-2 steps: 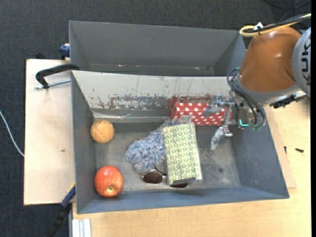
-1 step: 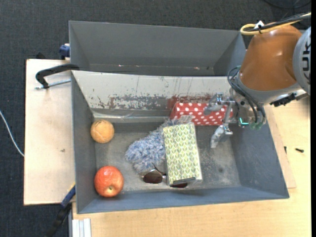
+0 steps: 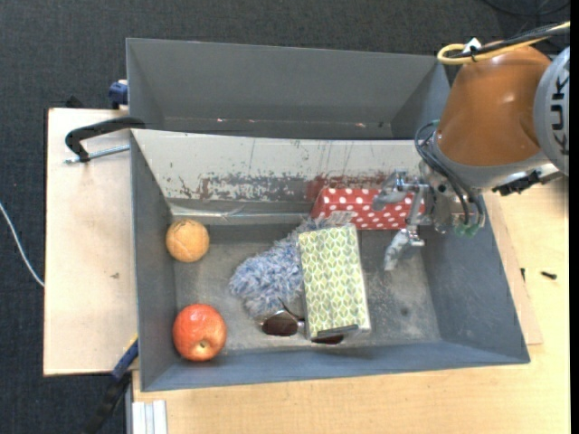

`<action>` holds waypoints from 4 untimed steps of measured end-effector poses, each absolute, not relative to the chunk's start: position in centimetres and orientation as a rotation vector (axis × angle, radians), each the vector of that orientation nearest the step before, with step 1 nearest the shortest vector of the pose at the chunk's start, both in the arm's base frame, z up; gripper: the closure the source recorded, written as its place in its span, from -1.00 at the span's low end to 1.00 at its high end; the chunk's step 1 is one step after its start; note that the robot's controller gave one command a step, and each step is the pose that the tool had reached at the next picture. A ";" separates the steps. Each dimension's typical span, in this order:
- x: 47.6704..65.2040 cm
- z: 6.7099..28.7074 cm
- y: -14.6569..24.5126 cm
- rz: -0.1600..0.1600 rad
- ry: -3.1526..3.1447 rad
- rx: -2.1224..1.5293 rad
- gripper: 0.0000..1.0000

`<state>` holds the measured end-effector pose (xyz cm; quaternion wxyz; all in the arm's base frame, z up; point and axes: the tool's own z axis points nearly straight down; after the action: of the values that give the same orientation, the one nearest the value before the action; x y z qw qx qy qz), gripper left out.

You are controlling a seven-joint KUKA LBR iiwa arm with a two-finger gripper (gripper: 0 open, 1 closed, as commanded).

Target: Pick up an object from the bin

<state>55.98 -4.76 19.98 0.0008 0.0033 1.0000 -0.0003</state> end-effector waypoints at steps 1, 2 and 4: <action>56.4 21.6 -1.9 0.008 3.148 -0.030 -1.00; 56.9 21.4 -2.6 -0.001 3.122 -0.051 -1.00; 58.5 21.0 2.7 0.002 3.130 -0.181 1.00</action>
Offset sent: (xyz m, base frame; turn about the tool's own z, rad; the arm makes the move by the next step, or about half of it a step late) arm 0.0006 0.0187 -0.1213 -0.0661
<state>58.46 2.66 20.96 0.0031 -0.0578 0.9983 0.0005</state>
